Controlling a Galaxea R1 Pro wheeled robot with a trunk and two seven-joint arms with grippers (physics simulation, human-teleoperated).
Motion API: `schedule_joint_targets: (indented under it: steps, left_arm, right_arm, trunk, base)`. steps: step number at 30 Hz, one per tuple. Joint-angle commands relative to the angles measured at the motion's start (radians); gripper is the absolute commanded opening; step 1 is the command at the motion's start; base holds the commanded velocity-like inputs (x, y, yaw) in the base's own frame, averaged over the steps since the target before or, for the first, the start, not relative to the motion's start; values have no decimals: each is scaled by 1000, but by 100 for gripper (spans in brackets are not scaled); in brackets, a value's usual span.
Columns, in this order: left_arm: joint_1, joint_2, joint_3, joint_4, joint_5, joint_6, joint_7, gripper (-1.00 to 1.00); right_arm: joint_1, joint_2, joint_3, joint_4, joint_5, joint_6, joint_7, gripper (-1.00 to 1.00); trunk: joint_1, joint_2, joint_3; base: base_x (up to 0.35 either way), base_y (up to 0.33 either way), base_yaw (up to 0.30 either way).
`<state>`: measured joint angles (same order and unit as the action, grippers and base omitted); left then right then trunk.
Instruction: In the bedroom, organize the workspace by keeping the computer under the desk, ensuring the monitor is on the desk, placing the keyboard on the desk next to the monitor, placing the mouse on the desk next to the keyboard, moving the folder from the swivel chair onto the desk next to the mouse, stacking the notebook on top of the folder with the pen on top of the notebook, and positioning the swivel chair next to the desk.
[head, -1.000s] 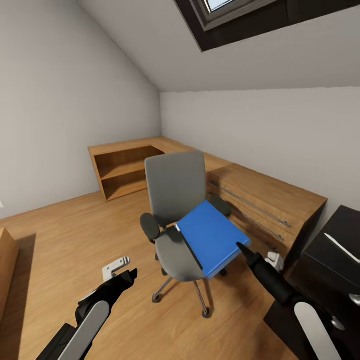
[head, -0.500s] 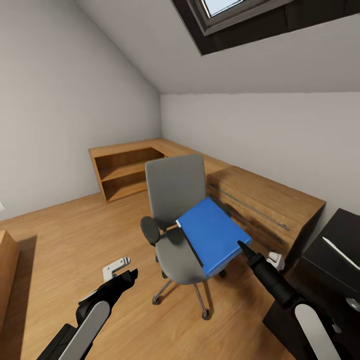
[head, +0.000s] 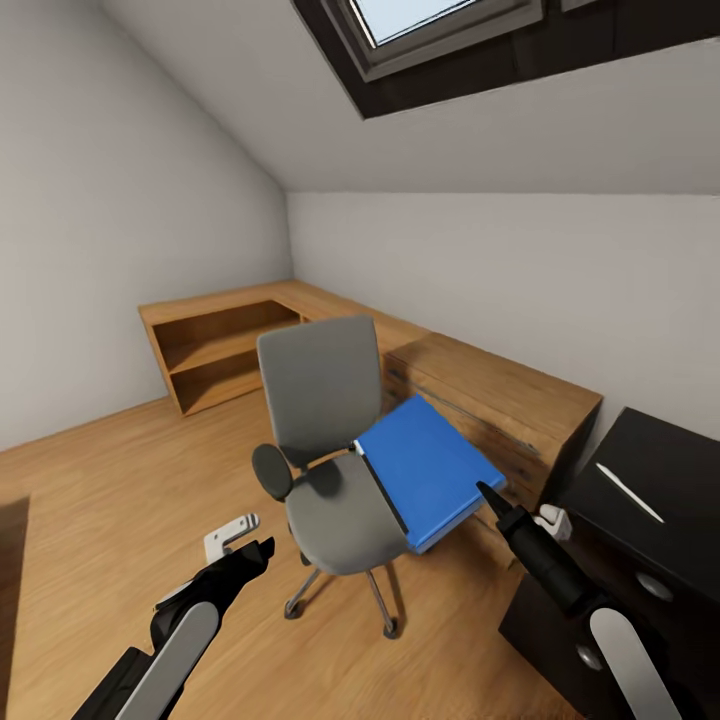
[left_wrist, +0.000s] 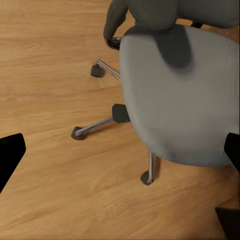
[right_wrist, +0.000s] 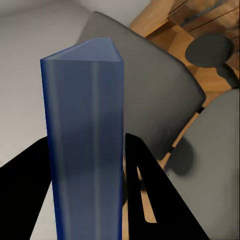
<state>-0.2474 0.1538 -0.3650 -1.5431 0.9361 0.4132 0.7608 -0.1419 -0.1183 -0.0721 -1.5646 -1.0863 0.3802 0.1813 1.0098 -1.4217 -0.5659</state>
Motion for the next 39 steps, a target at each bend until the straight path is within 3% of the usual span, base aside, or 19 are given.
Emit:
schedule_joint_targets:
  steps: [1,7,19,23,27,31,39]
  left_arm:
    - [-1,1,-2,-2,6,1,8,100]
    - [-1,2,-2,-2,6,1,8,100]
    - [4,1,-4,-8,4,-1,8,100]
    - [15,-2,-26,-18,3,-2,8,100]
    - [16,-3,-50,-20,3,-2,8,100]
    - [17,-4,-123,-19,-2,-2,10,100]
    - [17,-6,-203,-17,-6,-2,11,100]
  right_arm:
    - [-1,0,-2,0,-6,7,1,-100]
    - [-1,-1,-2,0,-4,9,4,-100]
    - [-1,0,-3,4,-4,6,1,-100]
    - [-1,0,-13,15,-4,4,2,-100]
    - [-1,1,-75,36,-5,5,0,-100]
    - [-1,2,-161,68,-6,7,-1,-100]
    - [-1,3,-264,96,-8,7,-17,-100]
  trunk:
    - [-4,7,2]
    - [-27,49,23]
    - [-73,133,60]
    - [-88,161,73]
    - [-104,189,85]
    - [-119,217,98]
    - [-130,238,107]
  base:
    - [0,0,-276]
    - [0,0,-226]
    - [0,0,-11]
    - [0,0,-184]
    - [0,0,-251]
    - [0,0,-264]
    - [0,0,-288]
